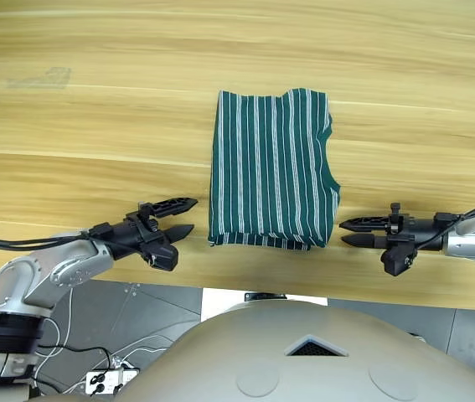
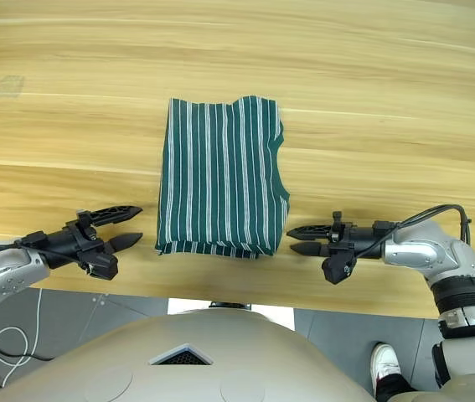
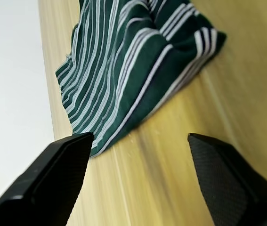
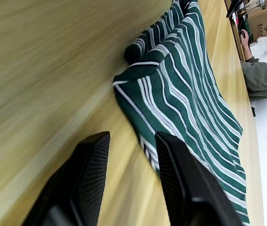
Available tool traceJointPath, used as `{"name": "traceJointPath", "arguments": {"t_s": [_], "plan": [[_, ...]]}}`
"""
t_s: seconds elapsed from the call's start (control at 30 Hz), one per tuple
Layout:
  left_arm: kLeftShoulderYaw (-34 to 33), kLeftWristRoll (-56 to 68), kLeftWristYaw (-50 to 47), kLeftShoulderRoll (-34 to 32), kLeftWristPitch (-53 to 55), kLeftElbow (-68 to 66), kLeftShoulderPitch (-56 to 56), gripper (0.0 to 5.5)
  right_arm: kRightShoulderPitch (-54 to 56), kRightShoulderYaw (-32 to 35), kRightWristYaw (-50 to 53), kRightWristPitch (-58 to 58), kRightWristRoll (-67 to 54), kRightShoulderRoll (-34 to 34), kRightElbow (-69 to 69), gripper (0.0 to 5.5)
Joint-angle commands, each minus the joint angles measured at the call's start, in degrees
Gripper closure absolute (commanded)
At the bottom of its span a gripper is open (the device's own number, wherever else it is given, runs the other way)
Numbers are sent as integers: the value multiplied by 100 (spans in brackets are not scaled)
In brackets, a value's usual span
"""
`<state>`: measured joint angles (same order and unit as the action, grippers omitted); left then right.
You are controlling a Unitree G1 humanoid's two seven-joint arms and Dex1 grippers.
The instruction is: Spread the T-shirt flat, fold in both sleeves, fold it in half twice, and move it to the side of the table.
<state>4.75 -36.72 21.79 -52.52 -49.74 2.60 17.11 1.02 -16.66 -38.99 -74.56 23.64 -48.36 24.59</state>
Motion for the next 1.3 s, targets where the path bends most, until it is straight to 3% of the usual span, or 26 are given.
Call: {"name": "traceJointPath", "arguments": {"t_s": [0.03, 0.6, 1.07, 1.3], "plan": [[487, -51, 141, 166, -38, -189, -276, 178, 395, -283, 42, 206, 196, 169, -20, 370], [1227, -179, -69, 214, -294, -749, -594, 178, 562, -1052, 372, 420, 55, 416, -229, 370], [1406, -138, -51, 167, -246, -776, -545, 413, 549, -1422, 197, 809, -270, 368, -363, 370], [1451, -152, -68, 169, -222, -788, -586, 519, 615, -1471, 187, 925, -242, 428, -300, 508]]}}
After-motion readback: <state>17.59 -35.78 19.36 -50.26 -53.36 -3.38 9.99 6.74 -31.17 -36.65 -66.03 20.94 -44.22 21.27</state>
